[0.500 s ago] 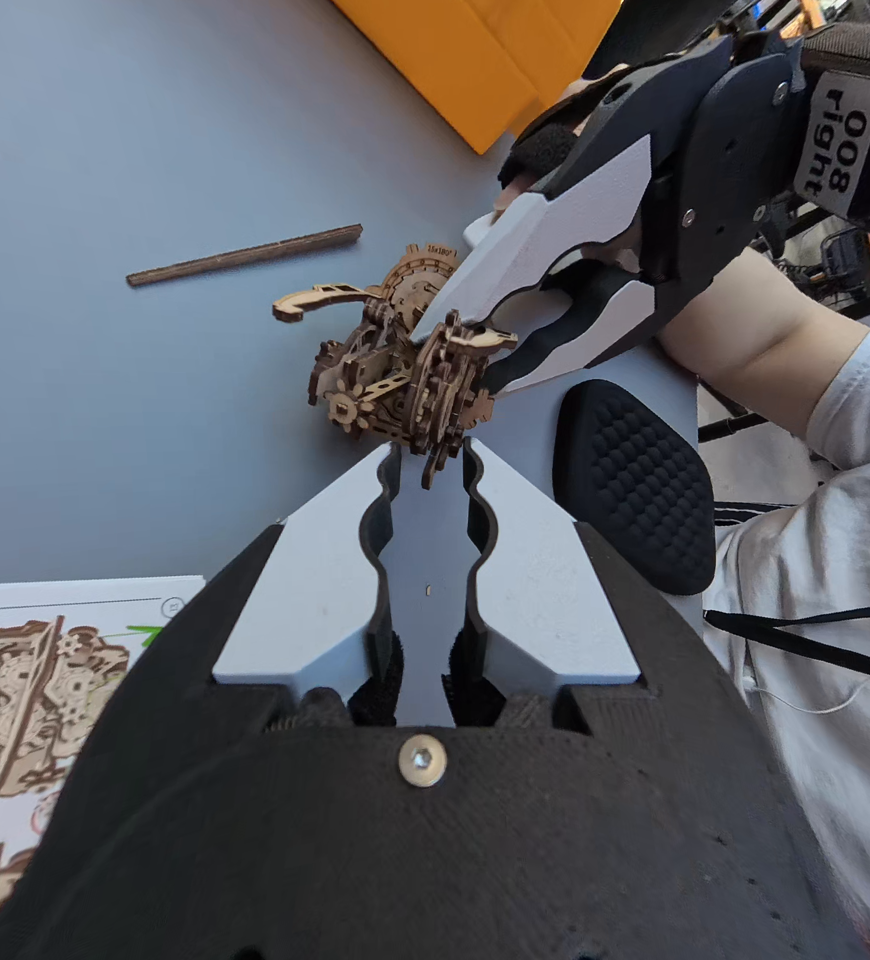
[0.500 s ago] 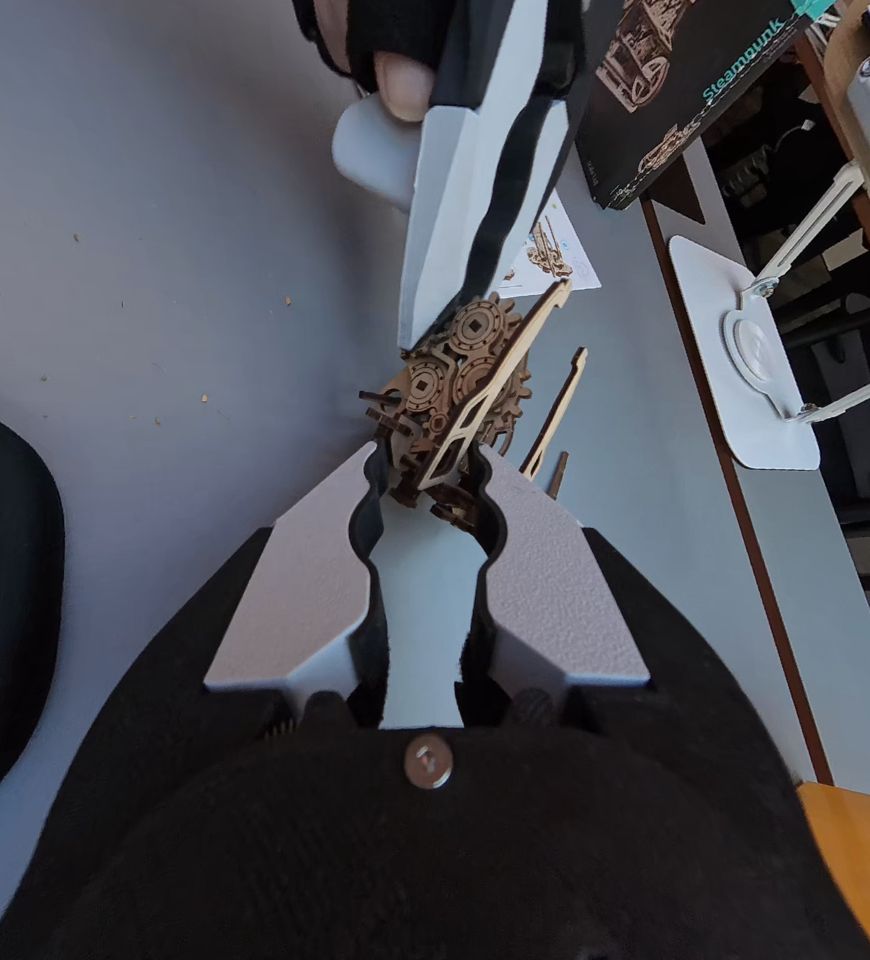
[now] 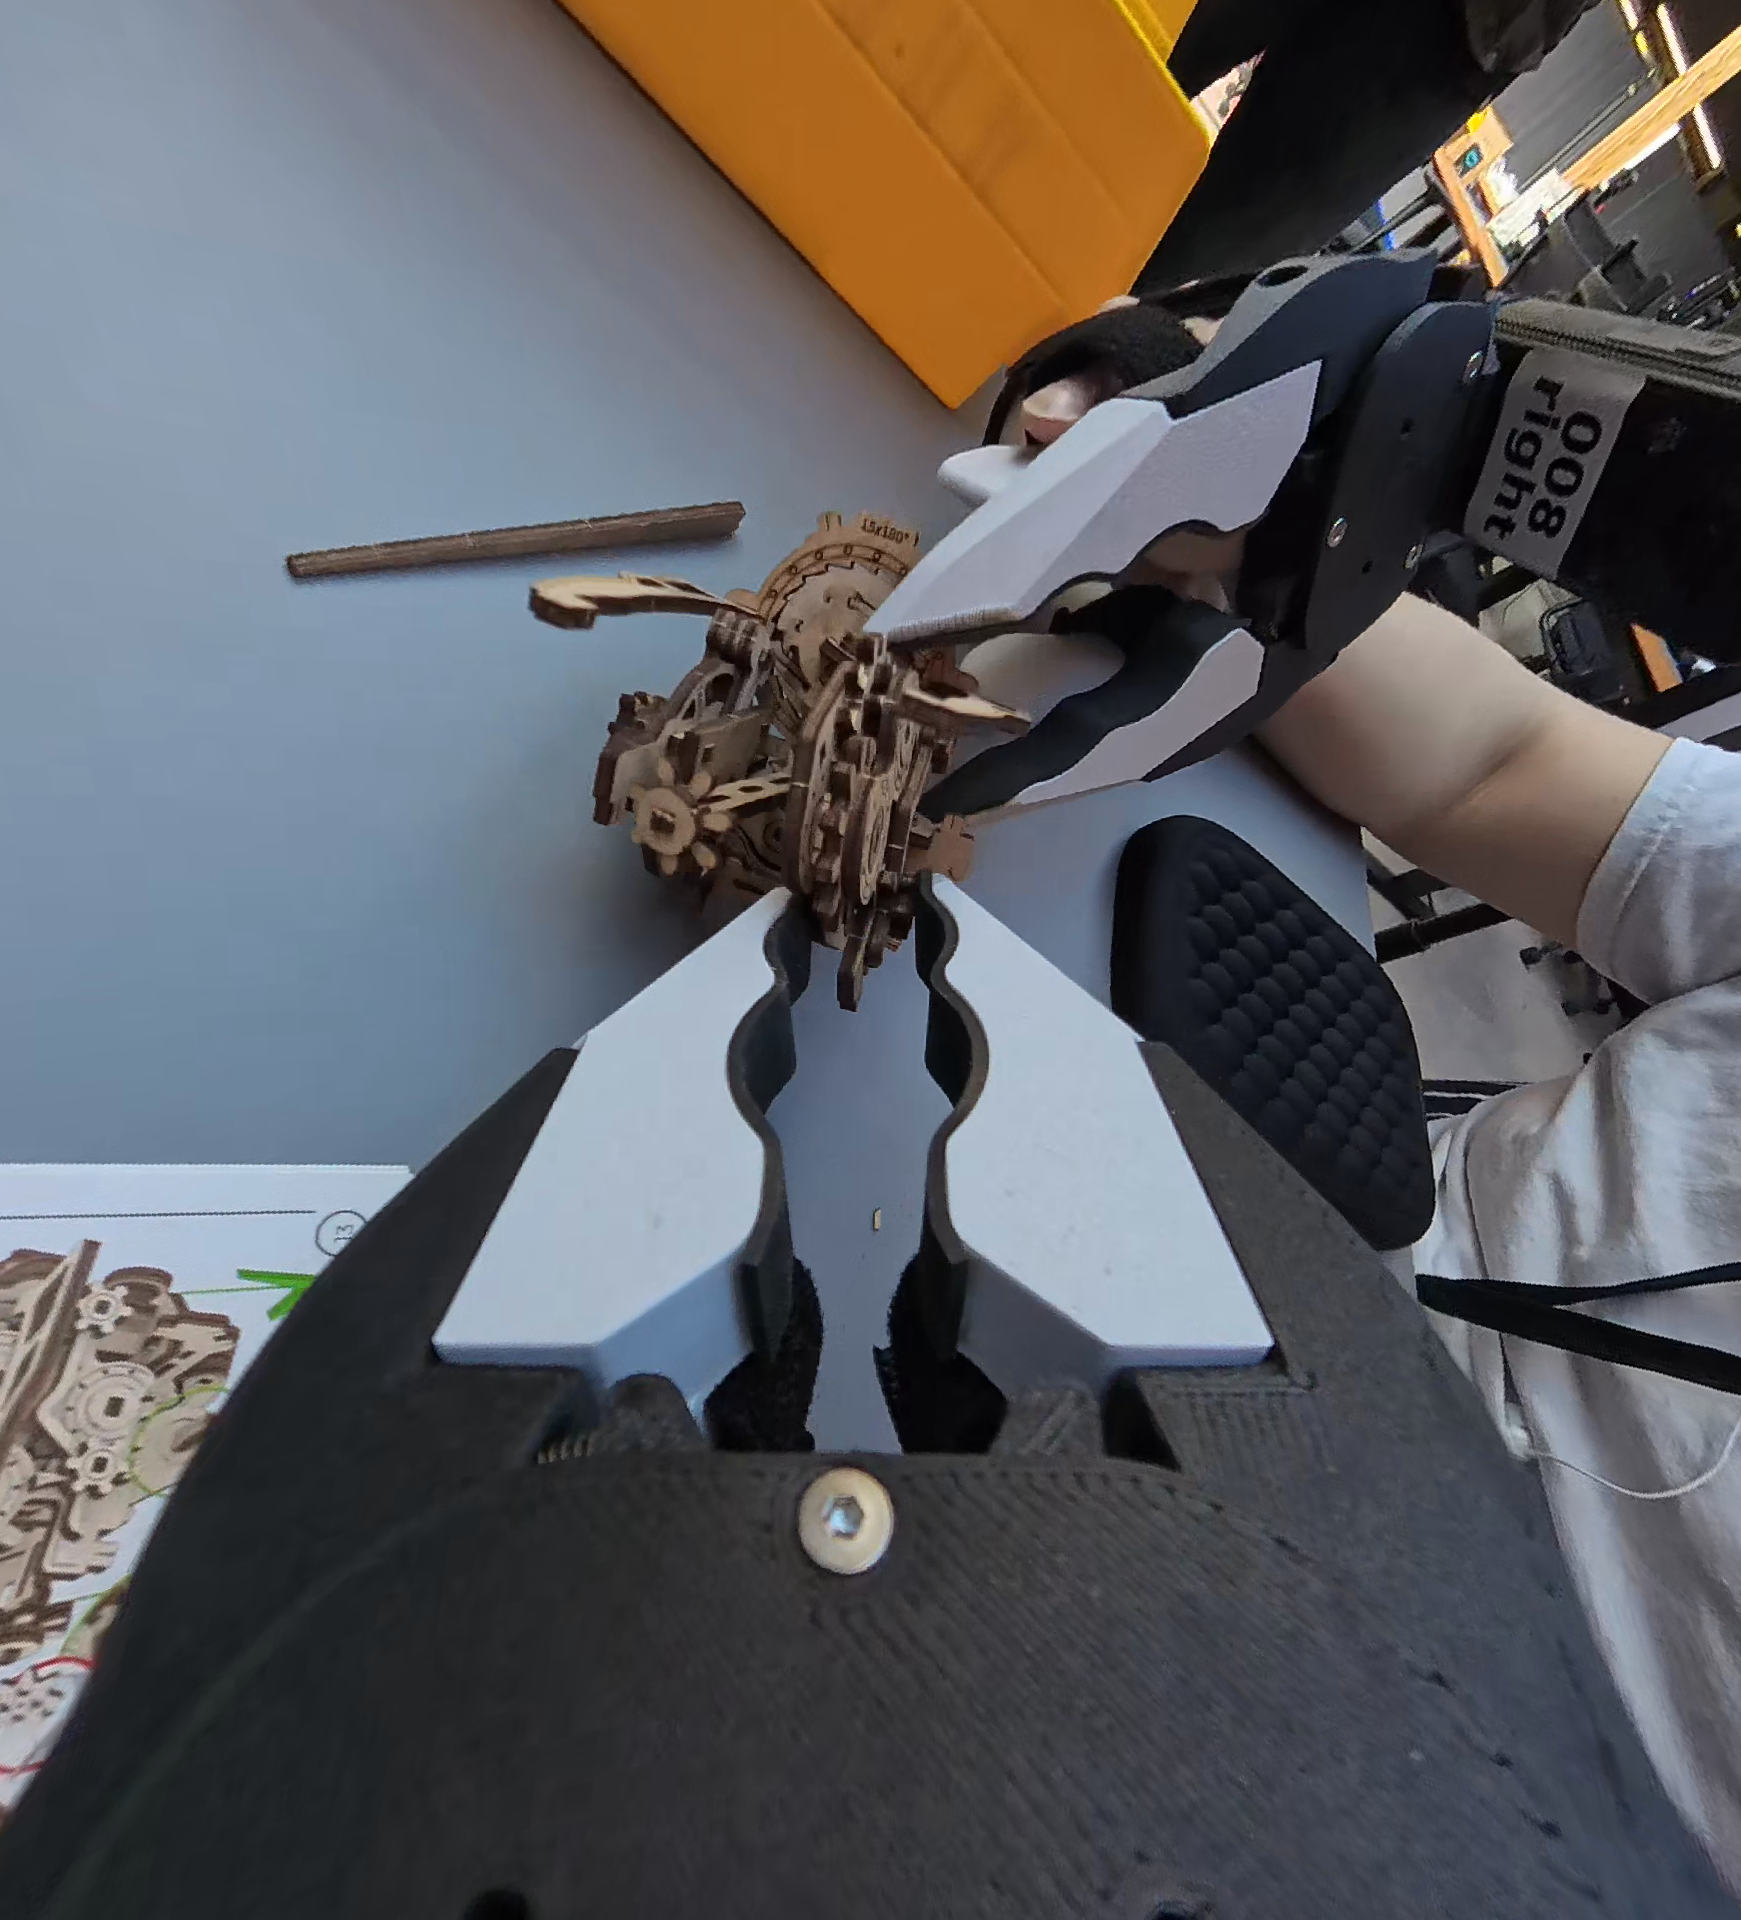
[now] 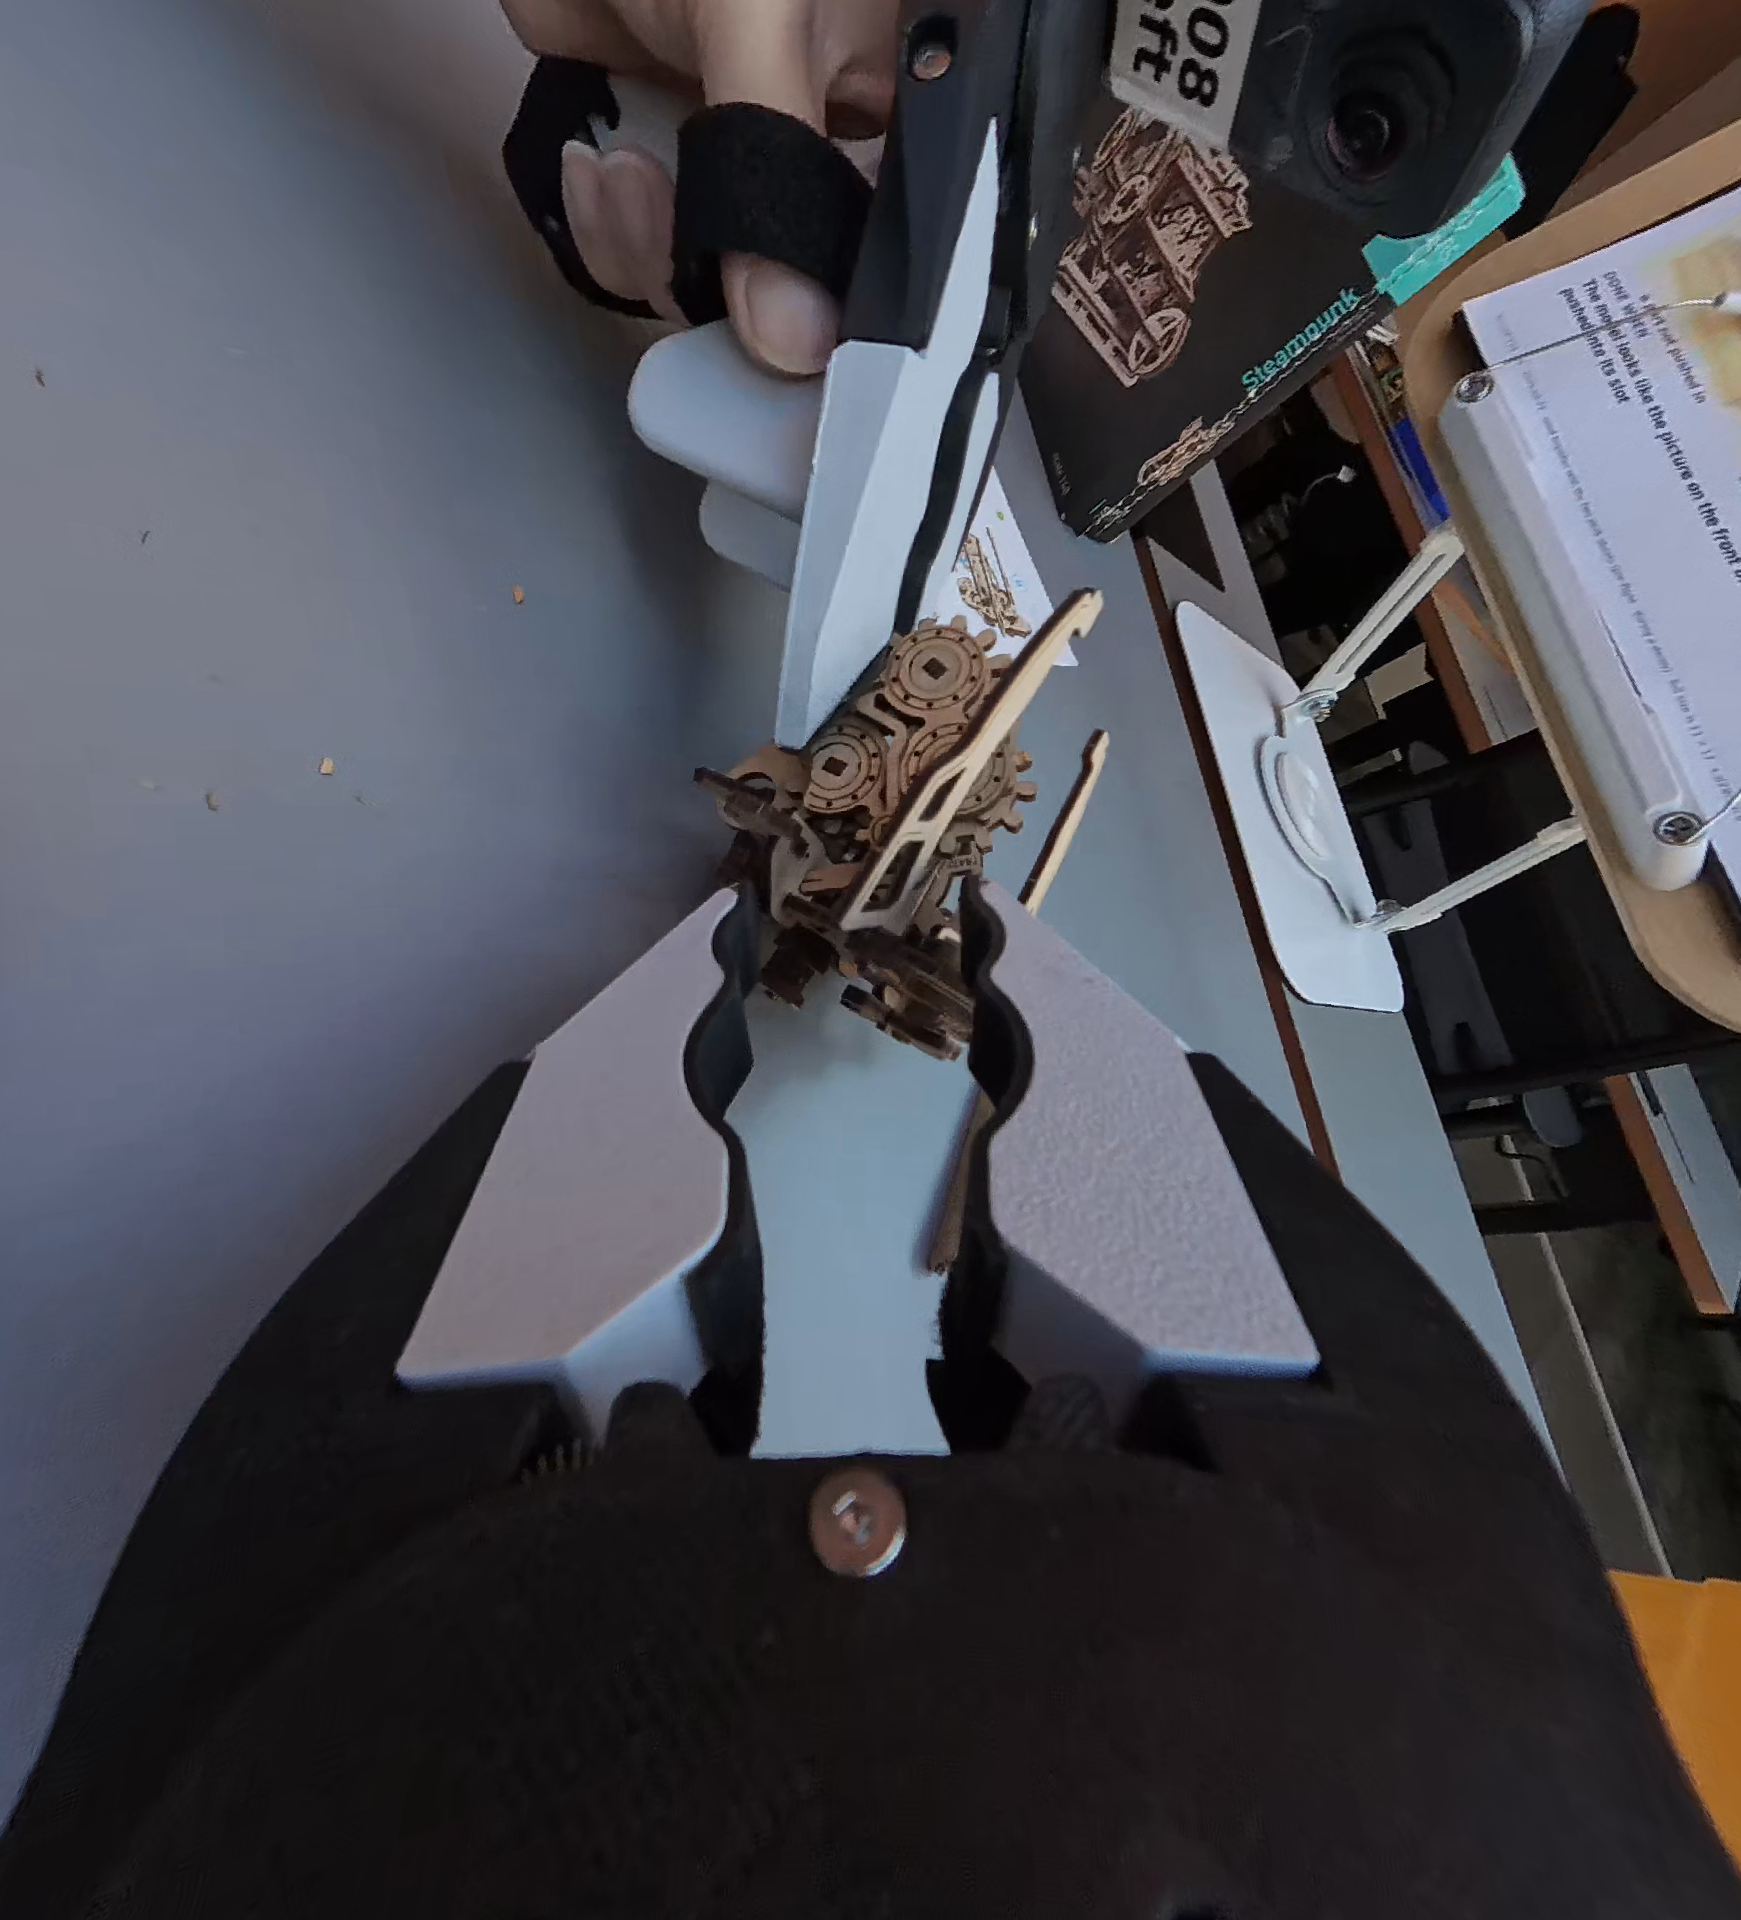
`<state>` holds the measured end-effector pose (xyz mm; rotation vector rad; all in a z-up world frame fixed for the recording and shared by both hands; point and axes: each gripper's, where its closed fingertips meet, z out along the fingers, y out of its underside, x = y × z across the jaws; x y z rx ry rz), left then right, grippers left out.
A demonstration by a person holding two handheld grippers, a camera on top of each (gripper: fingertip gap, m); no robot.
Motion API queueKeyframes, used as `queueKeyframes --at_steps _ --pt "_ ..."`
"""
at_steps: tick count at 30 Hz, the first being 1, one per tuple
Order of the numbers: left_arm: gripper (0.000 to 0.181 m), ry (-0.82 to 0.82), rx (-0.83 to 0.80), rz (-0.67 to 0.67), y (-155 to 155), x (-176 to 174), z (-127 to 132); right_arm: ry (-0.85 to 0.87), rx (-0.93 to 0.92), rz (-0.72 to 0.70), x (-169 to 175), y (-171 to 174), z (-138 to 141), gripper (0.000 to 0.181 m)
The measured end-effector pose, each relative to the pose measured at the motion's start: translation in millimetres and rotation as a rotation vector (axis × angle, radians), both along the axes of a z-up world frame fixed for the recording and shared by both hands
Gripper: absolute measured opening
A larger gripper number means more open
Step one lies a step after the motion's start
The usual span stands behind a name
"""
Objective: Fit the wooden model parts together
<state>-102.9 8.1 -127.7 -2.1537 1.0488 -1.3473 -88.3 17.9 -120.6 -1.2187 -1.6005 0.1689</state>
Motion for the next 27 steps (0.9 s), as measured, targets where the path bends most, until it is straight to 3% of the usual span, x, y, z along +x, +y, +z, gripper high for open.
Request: queueKeyframes --at_steps 9,12,27 --pt "0.018 0.147 0.024 -0.097 -3.5 -0.2 -4.4 0.007 0.004 0.036 -5.8 -0.5 2.5 0.04" --pt "0.018 0.179 0.039 -0.095 -0.8 -0.3 -4.8 -0.017 -0.003 0.024 -3.9 0.9 -2.3 0.033" --pt "0.018 0.217 0.049 -0.099 0.3 -5.7 -4.7 -0.076 0.065 0.002 -7.5 2.3 -3.5 0.031"
